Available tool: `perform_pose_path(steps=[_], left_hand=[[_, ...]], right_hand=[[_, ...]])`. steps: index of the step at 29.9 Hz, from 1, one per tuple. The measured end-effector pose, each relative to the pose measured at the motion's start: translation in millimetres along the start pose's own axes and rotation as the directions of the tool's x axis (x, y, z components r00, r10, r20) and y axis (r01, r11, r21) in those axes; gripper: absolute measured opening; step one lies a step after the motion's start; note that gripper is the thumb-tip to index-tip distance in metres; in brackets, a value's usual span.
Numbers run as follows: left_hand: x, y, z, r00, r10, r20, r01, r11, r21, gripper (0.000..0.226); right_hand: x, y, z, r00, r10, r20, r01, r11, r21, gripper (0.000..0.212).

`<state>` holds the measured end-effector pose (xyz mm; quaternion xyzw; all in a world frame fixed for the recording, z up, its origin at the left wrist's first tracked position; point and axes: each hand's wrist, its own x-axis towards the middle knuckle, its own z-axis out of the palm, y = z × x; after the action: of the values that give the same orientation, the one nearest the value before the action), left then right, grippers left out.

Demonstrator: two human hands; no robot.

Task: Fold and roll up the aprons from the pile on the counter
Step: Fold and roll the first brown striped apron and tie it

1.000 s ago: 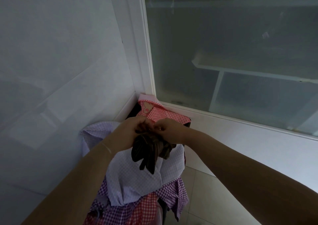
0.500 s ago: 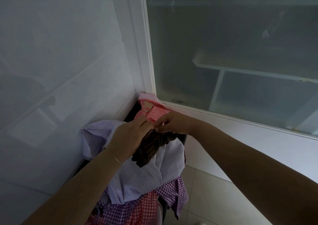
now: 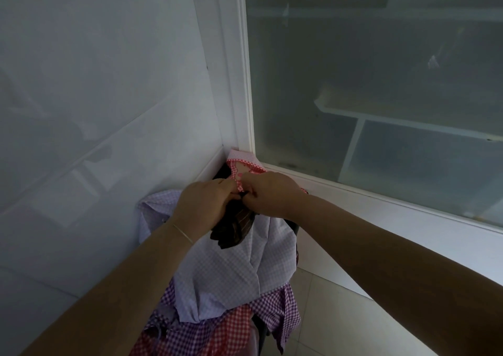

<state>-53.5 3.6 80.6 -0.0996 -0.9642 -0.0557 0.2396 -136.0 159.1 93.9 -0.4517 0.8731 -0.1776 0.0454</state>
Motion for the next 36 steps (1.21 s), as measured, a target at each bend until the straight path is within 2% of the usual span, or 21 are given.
perform_pose_path(steps=[6,12,14,15,16,17,18,19,20,22,23,24,26,27,28,29,31,33,34,36], left_hand=[[-5.5,-6.4,-2.5,0.997,-0.078,0.017,0.080,0.987,-0.143,0.030],[-6.8,-9.7,-5.6,0.963,-0.260,0.069,0.269,0.934,-0.237,0.015],[-8.2,-11.6,-11.2,0.958,-0.288,-0.002,0.281,0.935,-0.215,0.016],[-9.1,-11.0,-13.5,0.953,-0.300,-0.050,0.286,0.939,-0.193,0.019],[-9.9,-11.7,-16.7,0.945,-0.311,-0.102,0.292,0.941,-0.169,0.024],[-10.4,-12.0,-19.0,0.937,-0.314,-0.156,0.291,0.944,-0.153,0.030],[-9.4,-10.4,-20.4,0.933,-0.295,-0.207,0.269,0.952,-0.143,0.035],[-9.8,-12.4,-22.6,0.934,-0.256,-0.251,0.233,0.965,-0.118,0.037],[-9.4,-10.9,-23.0,0.939,-0.198,-0.282,0.183,0.980,-0.081,0.037],[-10.3,-11.2,-25.4,0.938,-0.118,-0.325,0.107,0.993,-0.049,0.032],[-10.1,-12.5,-28.8,0.928,-0.153,-0.338,0.117,0.985,-0.125,0.030],[-8.1,-11.2,-33.8,0.908,-0.245,-0.339,0.155,0.950,-0.271,0.029],[-5.9,-10.7,-44.7,0.822,-0.496,-0.280,0.262,0.766,-0.587,0.022],[-3.8,-12.9,-50.3,0.777,-0.591,-0.219,0.305,0.656,-0.690,0.019],[-0.6,-14.7,-54.3,0.753,-0.640,-0.156,0.331,0.572,-0.751,0.019],[2.7,-16.8,-57.7,0.752,-0.649,-0.116,0.341,0.534,-0.773,0.021],[9.8,-14.9,-64.3,0.762,-0.640,-0.101,0.352,0.541,-0.764,0.024],[20.8,-12.2,-70.8,0.735,-0.661,-0.153,0.338,0.552,-0.762,0.019],[26.7,-11.3,-73.7,0.715,-0.674,-0.187,0.330,0.561,-0.759,0.017],[37.7,-13.8,-79.0,0.686,-0.686,-0.243,0.324,0.586,-0.743,0.016]], right_hand=[[-2.3,9.7,-0.3,1.000,-0.006,0.025,0.009,0.994,-0.107,0.021],[5.3,0.8,-2.5,0.998,-0.018,-0.063,0.009,0.991,-0.131,0.021],[8.4,-3.4,0.6,0.991,0.049,-0.124,-0.045,0.998,0.038,0.017],[10.6,-5.4,5.1,0.980,0.133,-0.147,-0.097,0.969,0.228,0.015],[14.2,-10.5,7.6,0.960,0.247,-0.132,-0.159,0.868,0.470,0.016],[17.3,-15.0,8.7,0.935,0.352,-0.044,-0.223,0.681,0.698,0.024],[18.2,-19.2,7.9,0.915,0.395,0.080,-0.275,0.465,0.842,0.034],[21.6,-25.9,7.0,0.914,0.366,0.174,-0.294,0.302,0.907,0.043],[22.2,-29.7,5.9,0.926,0.310,0.216,-0.286,0.197,0.938,0.046],[24.3,-40.0,0.7,0.949,0.249,0.193,-0.214,0.059,0.975,0.039],[26.4,-44.2,-1.5,0.951,0.257,0.174,-0.176,-0.015,0.984,0.035],[27.5,-46.3,-4.5,0.949,0.270,0.162,-0.145,-0.081,0.986,0.033],[30.3,-47.6,-8.1,0.953,0.258,0.158,-0.111,-0.187,0.976,0.036],[32.4,-49.2,-12.1,0.955,0.234,0.182,-0.123,-0.243,0.962,0.038],[33.3,-50.2,-15.9,0.955,0.214,0.205,-0.137,-0.297,0.945,0.039],[36.2,-50.4,-18.8,0.961,0.181,0.211,-0.138,-0.345,0.928,0.038],[41.4,-51.5,-24.3,0.970,0.141,0.199,-0.123,-0.421,0.899,0.037],[50.6,-53.6,-31.5,0.974,0.120,0.193,-0.114,-0.477,0.871,0.038],[56.9,-53.3,-33.3,0.977,0.130,0.166,-0.088,-0.461,0.883,0.036],[70.8,-51.5,-40.3,0.980,0.185,0.077,-0.006,-0.358,0.934,0.028]])
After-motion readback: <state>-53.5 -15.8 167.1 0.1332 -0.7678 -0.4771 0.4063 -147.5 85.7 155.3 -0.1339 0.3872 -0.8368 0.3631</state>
